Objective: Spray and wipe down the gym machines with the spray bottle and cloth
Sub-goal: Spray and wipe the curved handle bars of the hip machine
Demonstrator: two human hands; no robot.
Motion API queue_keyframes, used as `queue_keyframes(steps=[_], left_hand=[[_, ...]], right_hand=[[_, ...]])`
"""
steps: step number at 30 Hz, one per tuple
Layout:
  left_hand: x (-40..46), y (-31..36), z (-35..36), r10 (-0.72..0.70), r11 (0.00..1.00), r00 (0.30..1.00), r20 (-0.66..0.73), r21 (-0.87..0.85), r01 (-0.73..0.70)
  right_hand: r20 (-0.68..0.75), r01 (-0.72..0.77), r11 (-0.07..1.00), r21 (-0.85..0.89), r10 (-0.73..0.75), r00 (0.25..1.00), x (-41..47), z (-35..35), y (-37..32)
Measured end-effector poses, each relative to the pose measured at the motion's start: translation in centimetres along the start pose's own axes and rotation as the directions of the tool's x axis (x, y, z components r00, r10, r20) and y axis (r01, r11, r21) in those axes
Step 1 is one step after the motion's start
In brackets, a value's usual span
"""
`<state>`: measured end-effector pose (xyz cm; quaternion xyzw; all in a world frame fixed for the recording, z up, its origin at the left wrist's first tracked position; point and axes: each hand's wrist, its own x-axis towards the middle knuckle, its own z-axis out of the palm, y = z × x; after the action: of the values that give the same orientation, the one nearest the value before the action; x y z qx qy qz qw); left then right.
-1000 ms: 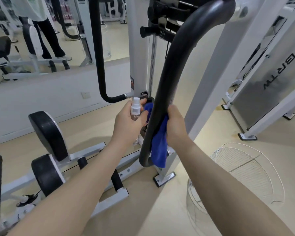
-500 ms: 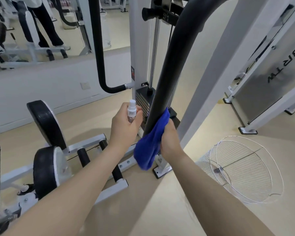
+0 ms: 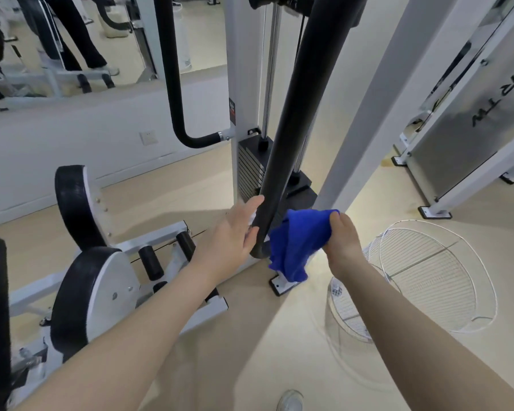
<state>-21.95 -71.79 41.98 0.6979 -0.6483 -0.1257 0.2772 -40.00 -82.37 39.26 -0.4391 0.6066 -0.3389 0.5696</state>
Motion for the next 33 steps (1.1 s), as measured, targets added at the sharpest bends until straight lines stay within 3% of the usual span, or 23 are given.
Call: queue_keyframes(steps=[2,5,11,14,16,19,22,24,28,33], left_hand=[[0.3,-0.5,1.1,-0.089,0.994,0.996,0.014,-0.056,0.09],[1.3,-0.6,2.9,-0.213,0.967,0.977,-0.003,-0.144,0.21],[2.3,-0.4,5.4,-0.269,0.945,0.95,-0.16,-0.233,0.229],[1.7,-0.7,6.0,-0.293,0.944,0.947,-0.135,-0.2,0.263],[0.3,-1.2,7.1,-0.396,0.9,0.917,-0.05,-0.22,0.377],[-2.8,-1.8,10.3,-0.459,0.885,0.88,0.122,-0.025,0.465],[-3.6,-1.5,14.4,-0.344,0.917,0.921,0.18,0.273,0.289],[-1.8,-0.9,17.1,-0.308,0.914,0.94,0.146,0.319,0.25],[3.1,0.4,20.0,-0.438,0.882,0.879,0.189,0.278,0.379],[5.3,0.6,21.2,-0.458,0.867,0.878,0.142,0.291,0.405]], right_hand=[[-0.108,-0.04,0.998,-0.041,0.035,0.994,0.2,-0.7,0.1],[-0.09,-0.088,0.985,-0.147,0.075,0.993,0.4,-1.1,1.7],[-0.09,-0.097,0.983,-0.154,0.084,0.992,0.7,-0.9,1.8],[-0.05,-0.065,0.988,-0.143,0.058,0.997,1.1,-0.9,2.2],[-0.032,-0.053,0.989,-0.139,0.049,0.998,1.4,-1.2,2.8],[-0.05,-0.047,0.983,-0.18,0.039,0.998,1.9,-2.3,4.3],[-0.118,-0.095,0.97,-0.225,0.069,0.991,2.7,-4.5,6.6],[-0.138,-0.125,0.956,-0.265,0.09,0.986,3.6,-6.1,8.2],[-0.12,-0.133,0.951,-0.28,0.103,0.987,5.6,-8.1,10.6],[-0.083,-0.126,0.956,-0.266,0.107,0.991,7.3,-9.6,11.9]])
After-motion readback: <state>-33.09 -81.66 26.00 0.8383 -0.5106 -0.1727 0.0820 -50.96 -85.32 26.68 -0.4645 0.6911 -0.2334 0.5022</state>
